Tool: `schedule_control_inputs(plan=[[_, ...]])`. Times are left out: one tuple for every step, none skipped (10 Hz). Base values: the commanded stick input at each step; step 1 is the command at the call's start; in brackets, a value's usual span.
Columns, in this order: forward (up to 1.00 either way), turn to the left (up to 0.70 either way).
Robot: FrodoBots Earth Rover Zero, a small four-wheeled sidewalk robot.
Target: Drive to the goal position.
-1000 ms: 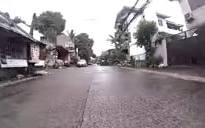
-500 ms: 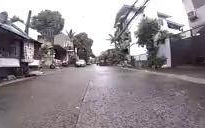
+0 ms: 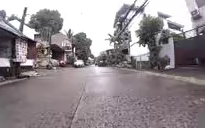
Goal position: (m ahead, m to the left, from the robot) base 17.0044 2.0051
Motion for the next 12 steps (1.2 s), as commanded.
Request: schedule_control_inputs(plan=[[1.00,0.00],[1.00,0.00],[1.00,0.00],[1.00,0.00],[1.00,0.00],[1.00,0.00],[1.00,0.00],[1.00,0.00],[1.00,0.00],[1.00,0.00],[1.00,0.00],[1.00,0.00]])
